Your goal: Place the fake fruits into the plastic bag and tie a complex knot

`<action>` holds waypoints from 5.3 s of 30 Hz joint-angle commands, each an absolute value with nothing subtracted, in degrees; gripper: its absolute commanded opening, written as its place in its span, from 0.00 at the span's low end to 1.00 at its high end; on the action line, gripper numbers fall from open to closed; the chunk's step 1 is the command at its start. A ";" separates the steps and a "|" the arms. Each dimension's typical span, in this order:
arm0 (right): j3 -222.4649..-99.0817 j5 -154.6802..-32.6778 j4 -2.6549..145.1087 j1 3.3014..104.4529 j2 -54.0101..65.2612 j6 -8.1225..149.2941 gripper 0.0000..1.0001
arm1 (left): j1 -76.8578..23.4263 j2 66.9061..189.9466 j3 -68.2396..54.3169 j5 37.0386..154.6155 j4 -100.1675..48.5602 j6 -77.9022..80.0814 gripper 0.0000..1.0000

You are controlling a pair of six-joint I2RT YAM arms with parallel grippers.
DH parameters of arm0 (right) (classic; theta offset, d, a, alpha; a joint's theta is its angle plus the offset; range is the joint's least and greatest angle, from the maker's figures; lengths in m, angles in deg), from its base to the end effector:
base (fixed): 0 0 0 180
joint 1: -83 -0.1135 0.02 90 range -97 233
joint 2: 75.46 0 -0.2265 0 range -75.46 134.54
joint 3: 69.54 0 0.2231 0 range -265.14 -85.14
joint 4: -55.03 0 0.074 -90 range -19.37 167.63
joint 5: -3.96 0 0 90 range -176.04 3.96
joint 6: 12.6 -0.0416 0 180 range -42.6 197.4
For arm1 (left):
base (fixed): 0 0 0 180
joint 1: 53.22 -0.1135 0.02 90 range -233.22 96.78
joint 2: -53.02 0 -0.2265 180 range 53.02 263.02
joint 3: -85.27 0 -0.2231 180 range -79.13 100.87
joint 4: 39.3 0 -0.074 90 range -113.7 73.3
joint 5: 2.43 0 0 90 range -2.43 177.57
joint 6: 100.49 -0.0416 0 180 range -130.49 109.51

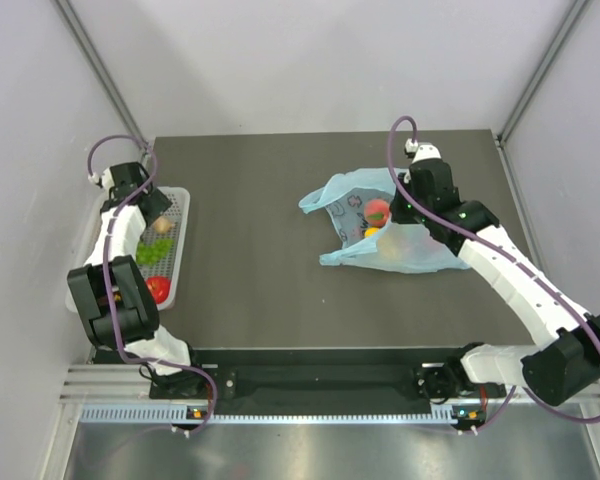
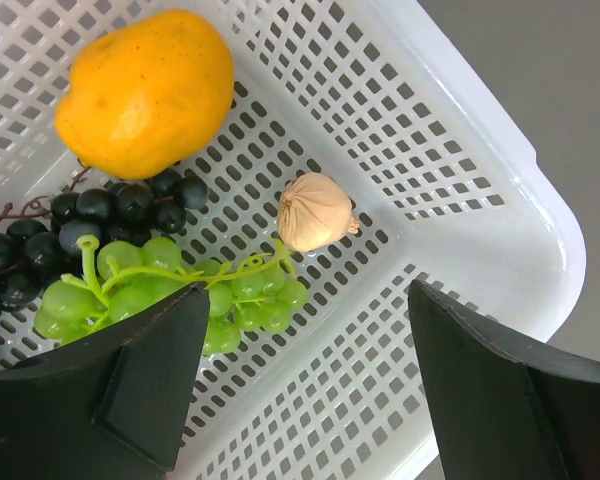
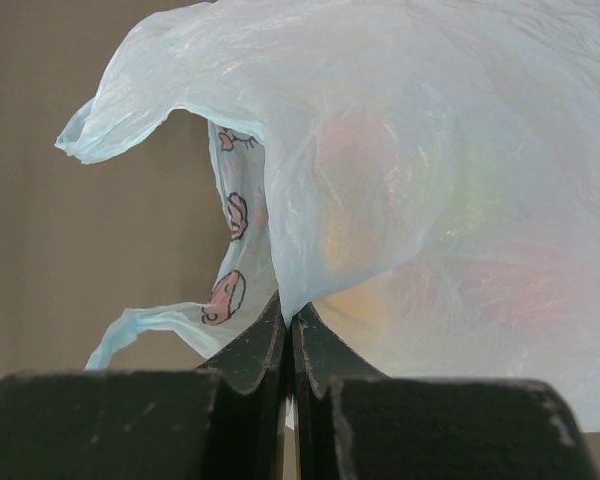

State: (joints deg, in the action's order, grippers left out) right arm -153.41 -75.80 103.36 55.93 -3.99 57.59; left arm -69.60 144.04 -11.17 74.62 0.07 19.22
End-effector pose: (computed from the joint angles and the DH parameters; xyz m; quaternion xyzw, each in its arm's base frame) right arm 0.2340 0.1113 0.3087 -0.0157 0.8880 0.1072 0.4470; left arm 0.3078 0.1002 0.2275 -0.3999 0.8340 0.0617 0.3752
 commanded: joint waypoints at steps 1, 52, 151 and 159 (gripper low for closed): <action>-156.51 -75.40 102.18 56.90 -3.39 58.33 0.00 | -69.47 144.95 -8.82 74.21 0.03 16.76 0.85; -156.51 -73.82 102.98 56.90 -3.74 58.77 0.00 | -51.75 138.11 -9.42 76.11 -0.58 19.21 0.36; -148.68 -75.40 94.54 58.57 -8.92 55.34 0.00 | -9.35 135.91 -12.94 86.95 -13.42 1.57 0.96; -148.86 -77.07 93.84 58.66 -8.66 55.25 0.00 | -19.37 136.59 -13.22 98.10 -8.32 -15.22 0.91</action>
State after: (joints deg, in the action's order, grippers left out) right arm -147.44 -75.93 96.81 57.77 -8.23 55.16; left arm -17.91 134.89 -13.66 92.63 -11.01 -5.85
